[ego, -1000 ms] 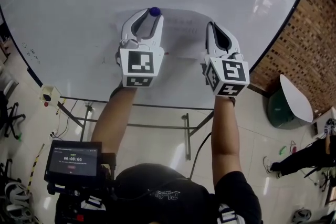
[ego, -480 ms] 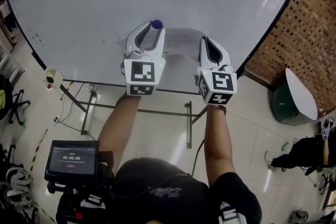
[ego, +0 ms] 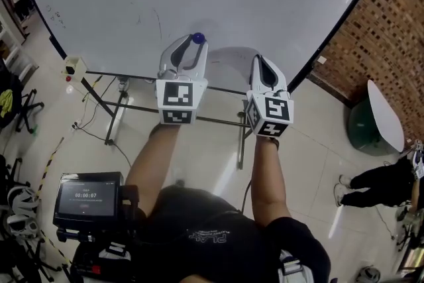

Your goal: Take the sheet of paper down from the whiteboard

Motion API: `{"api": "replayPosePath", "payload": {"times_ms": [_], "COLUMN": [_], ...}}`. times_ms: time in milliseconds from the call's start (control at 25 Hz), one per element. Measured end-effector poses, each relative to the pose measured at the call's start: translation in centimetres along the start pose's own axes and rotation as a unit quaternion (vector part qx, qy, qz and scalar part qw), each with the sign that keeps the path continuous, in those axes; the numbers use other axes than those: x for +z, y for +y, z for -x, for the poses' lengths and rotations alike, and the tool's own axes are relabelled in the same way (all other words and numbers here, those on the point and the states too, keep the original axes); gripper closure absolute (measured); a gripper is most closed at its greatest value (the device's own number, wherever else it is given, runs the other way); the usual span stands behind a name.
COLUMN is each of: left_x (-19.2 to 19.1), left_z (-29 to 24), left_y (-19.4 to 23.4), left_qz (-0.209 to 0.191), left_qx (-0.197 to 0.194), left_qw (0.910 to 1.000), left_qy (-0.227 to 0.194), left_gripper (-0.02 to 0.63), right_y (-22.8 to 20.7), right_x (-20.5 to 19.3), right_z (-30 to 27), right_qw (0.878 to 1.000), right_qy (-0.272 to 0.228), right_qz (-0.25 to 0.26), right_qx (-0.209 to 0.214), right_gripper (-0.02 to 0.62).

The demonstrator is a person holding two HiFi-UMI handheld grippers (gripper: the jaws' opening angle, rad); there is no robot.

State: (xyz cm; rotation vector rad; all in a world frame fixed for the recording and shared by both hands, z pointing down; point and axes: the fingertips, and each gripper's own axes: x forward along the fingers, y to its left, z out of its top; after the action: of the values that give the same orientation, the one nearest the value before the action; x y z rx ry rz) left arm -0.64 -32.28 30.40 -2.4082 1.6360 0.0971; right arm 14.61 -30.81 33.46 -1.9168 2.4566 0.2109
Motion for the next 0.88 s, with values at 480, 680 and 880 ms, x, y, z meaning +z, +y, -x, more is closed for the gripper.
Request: {"api": "replayPosePath", "payload": {"times_ms": [480, 680, 880], "left_x": [-3.4, -4.4, -4.3], "left_z": [8.5, 10.0, 11.4], "left_y": [-2.8, -3.3, -4.7], "left_qz": [0.058, 0.056, 0.055], "left_qx": [0.012, 0.009, 0.003], "left_qw": [0.9977, 0.9975, 0.9975], "left_qy": [0.032, 0.041, 0.044], "left_gripper": [0.485, 0.485, 0.485], "right_y": [1.2, 2.4, 3.4], "right_x": [-4.2, -5.3, -4.5], "right_z": [8.5, 9.9, 11.7], "right_qw": [0.999, 0.999, 0.999], "right_qy": [0.039, 0.047, 0.039], "right_qz": [-0.009, -0.010, -0.003], "right_qx": [-0.009, -0.008, -0.004], "right_gripper": [0.583, 0.583, 0.583]}}
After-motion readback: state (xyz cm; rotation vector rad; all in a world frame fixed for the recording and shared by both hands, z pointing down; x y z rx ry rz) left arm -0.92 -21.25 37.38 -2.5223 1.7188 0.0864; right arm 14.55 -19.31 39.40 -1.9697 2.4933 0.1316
